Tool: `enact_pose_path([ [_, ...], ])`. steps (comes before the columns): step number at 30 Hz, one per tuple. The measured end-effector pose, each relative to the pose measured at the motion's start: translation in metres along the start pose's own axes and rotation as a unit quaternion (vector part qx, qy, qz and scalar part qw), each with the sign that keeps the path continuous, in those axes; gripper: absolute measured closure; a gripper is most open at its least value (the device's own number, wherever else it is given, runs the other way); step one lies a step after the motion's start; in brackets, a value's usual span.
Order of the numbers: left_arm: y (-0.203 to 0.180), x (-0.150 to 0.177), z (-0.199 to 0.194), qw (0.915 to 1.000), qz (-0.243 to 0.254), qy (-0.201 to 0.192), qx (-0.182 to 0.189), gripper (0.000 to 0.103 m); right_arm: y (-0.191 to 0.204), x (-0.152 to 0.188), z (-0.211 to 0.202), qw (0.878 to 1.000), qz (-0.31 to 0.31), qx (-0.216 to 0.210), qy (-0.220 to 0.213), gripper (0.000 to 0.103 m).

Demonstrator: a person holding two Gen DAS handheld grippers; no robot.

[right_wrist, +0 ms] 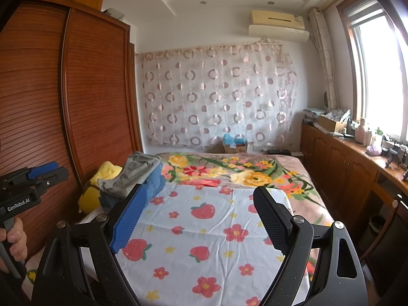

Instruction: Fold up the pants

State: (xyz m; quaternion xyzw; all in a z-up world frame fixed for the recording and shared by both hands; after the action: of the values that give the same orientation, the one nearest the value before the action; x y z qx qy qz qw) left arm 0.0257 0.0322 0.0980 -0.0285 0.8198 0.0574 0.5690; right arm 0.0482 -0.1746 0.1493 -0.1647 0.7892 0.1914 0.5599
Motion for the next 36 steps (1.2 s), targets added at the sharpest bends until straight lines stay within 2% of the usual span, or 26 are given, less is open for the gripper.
enact_pose_path([
  [36,-0.0037,0.0054,0.0002,1.0,0.001,0.003,0.004,0.058,0.0011,-0.0012,0.0015,1.0,-0.001,0.002,0.001,0.016],
])
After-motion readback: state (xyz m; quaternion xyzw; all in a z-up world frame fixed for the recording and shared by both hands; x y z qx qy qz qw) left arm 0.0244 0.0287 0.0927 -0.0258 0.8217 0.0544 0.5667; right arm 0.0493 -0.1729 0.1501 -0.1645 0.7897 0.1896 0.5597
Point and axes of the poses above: each gripper's, at about its wrist camera, not at the fingertips, and z roughly the way its jaws point, y to its left, x to its underside, the point moved 3 cm from there along z, roughly the way its jaws point, and after that the axes turned 11 degrees about -x, right-handed, at the moved point
